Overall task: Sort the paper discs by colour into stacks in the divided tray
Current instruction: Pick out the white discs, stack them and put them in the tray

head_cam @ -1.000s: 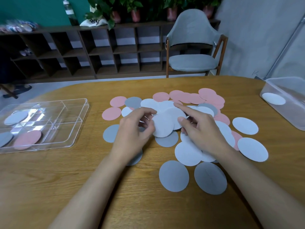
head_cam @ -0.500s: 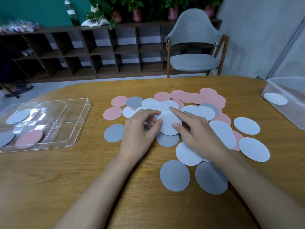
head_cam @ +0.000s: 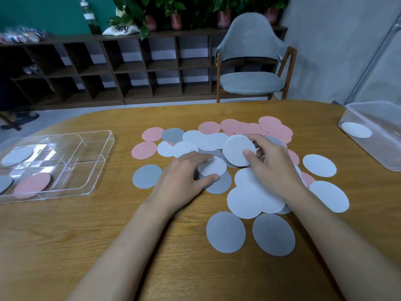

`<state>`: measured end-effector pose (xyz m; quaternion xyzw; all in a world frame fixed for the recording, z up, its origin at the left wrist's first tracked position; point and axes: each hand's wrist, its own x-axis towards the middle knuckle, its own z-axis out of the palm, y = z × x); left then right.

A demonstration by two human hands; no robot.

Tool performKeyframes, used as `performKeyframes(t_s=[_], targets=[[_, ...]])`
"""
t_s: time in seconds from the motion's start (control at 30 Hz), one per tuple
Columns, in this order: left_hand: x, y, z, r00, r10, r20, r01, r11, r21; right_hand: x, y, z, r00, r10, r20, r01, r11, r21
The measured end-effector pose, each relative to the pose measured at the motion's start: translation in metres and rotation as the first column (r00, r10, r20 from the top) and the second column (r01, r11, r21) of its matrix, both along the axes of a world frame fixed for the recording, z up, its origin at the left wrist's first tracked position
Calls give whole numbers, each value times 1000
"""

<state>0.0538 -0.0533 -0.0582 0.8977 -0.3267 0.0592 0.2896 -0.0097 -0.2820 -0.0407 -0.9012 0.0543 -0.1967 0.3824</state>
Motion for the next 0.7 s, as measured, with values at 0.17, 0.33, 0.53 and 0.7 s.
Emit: performKeyframes(t_s=[0.17,0.33,0.53,0.7], targets=[[0,7,3,989,-79,127,71,995,70,-1,4,-2,1000,19,-20,-19,1000,4],[-6,11,9,958,-41,284,58,997,-50,-1,6,-2,1000,25,-17,-25,999,39],[-13,2,11,996,-27,83,53,945,-322,-3,11,-1,995,94,-13,-93,994,60],[-14,-5,8,998,63,2,-57,907,-416,-5,18,-2,981,192,-25,-189,976,107]])
